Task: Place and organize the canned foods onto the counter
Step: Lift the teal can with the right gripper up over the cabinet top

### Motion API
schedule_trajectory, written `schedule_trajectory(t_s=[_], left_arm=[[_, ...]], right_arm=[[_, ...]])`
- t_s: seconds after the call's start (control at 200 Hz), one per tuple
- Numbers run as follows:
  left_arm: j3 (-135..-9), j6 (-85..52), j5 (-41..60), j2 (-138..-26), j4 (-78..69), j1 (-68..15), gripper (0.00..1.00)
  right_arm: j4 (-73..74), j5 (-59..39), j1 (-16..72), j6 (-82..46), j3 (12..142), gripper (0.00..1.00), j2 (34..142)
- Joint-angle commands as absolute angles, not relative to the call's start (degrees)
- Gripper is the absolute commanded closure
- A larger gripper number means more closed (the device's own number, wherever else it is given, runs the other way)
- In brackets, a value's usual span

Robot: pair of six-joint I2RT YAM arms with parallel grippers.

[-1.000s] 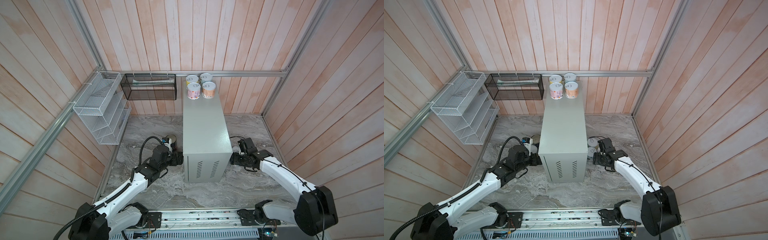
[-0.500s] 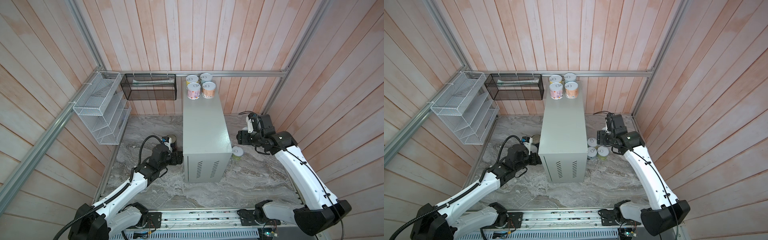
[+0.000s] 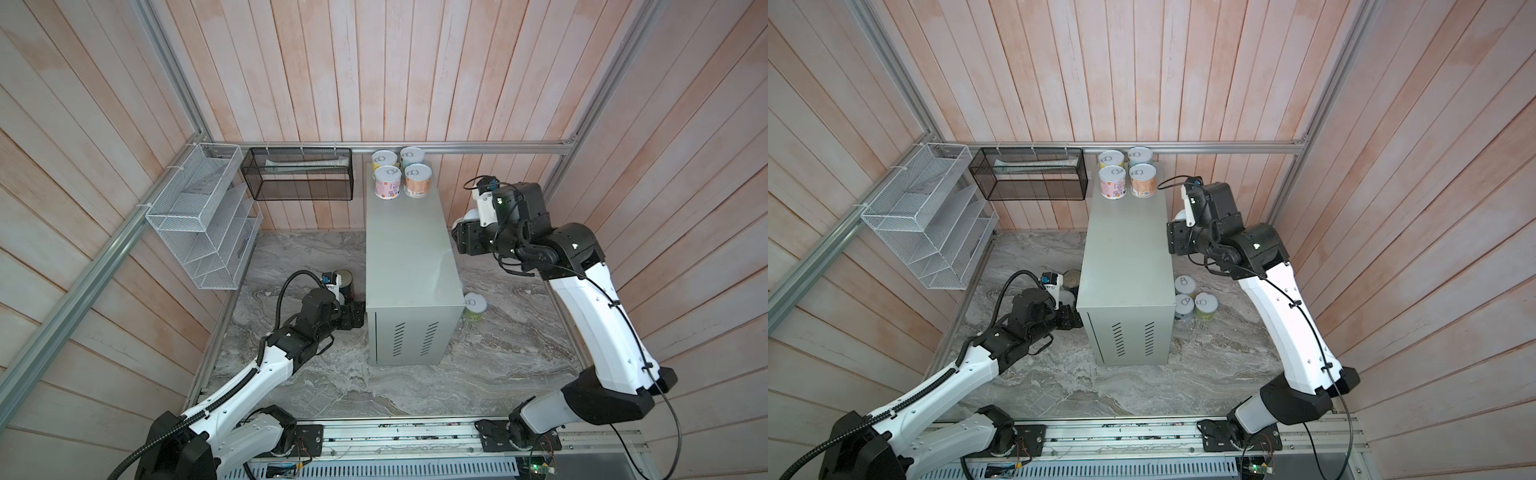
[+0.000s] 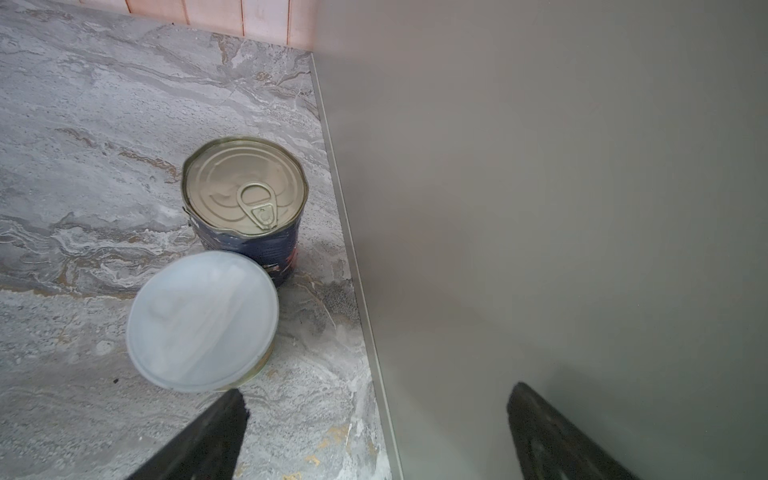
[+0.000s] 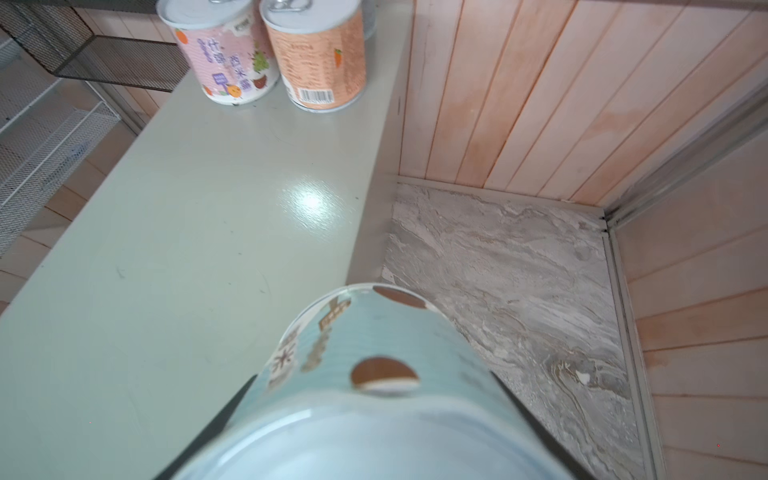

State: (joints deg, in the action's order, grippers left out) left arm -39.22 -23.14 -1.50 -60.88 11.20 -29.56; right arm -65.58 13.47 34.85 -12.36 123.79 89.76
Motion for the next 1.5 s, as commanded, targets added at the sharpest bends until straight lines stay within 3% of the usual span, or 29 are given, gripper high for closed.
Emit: schedule_trajectory(t_s=[0.0,0.54,0.895,1.17,1.495], left_arm=[[-40.7,-22.3,-1.3,-60.2,11.3,-29.4,0.00],[-39.5,-22.7,-2.2,-59.5,10.8,-29.3,0.00],[-38.9,-22.9,-2.6,-59.5,10.6,-29.4,0.00],[-39.0,-22.8,-2.9,-60.1,10.5,-29.3,0.00],[-39.2,-22.7,-2.9,-60.9,10.2,-29.2,0.00]], right_arm=[[-68.6,18.2,37.5,-11.0,131.5,1.00,93.6],[-68.9,15.8,41.3,-10.3,140.7,1.00,104.6],[-67.1,15.6,41.3,-10.4,139.1,0.60,105.8],[-66.0,16.3,41.3,-9.7,138.7,0.35,106.2],[-65.1,15.7,41.2,-8.9,139.6,0.20,107.0]])
